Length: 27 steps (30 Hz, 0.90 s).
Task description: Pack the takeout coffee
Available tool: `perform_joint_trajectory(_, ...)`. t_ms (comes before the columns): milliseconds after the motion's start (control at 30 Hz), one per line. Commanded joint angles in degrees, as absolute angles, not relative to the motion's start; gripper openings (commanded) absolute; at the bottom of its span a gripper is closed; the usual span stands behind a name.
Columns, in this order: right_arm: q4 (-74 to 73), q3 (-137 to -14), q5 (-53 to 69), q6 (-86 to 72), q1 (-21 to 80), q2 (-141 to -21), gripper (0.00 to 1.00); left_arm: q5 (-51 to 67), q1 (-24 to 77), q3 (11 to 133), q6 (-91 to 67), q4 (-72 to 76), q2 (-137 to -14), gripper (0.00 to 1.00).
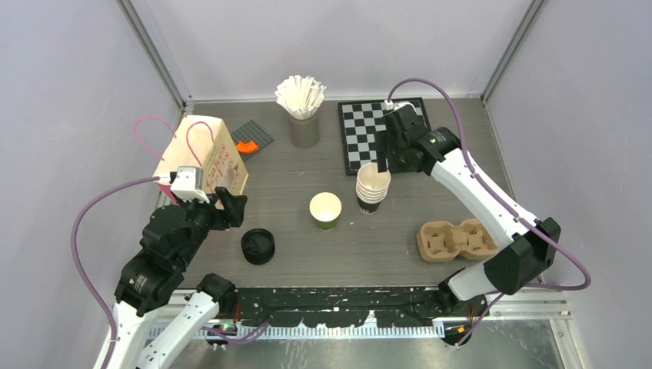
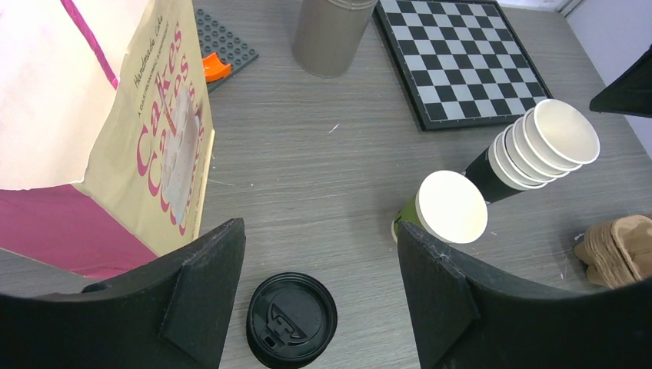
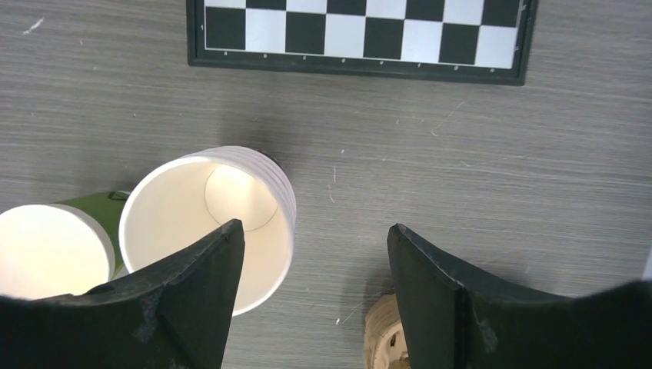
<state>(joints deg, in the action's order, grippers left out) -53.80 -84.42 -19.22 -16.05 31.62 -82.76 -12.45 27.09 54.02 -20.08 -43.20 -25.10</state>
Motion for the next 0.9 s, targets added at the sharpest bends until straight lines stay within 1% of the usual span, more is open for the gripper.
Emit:
perform_joint_trajectory(0,-51.7,-83.1,-12.7,-16.2,30.0,-85.5,0.72,-12.1,27.0,53.6,-19.4,-42.5,-24.3,0.74)
perform_joint_trajectory(100,-51.7,-82.5,-12.1,-15.7,29.5,-87.7,0.68,-12.2,27.0,53.7,-19.4,-42.9,-24.4,0.74)
perform_joint_trajectory(233,-51.6,-82.3,-12.4,-15.2,29.0,-91.2,0.59,-12.0,27.0,53.2,-19.6,-42.7,-24.5,0.74)
perform_joint_trajectory(400,-51.2,-82.4,-14.7,-14.9,28.6,-93.3,0.38,-11.4,27.0,52.7,-19.9,-42.8,-24.8,0.74)
perform_joint_trajectory(533,-51.4,-81.8,-16.6,-14.5,27.9,-93.5,0.27,-11.3,27.0,52.7,-19.8,-43.0,-25.2,0.74)
perform_joint_trajectory(733,-54.0,-81.2,-21.2,-14.0,27.3,-91.4,0.18,-11.1,27.0,52.5,-19.8,-42.7,-25.4,0.74)
perform_joint_trajectory(867,-55.4,-80.9,-25.1,-13.5,25.6,-89.6,0.16,-10.7,27.0,52.1,-19.9,-42.3,-25.9,0.74)
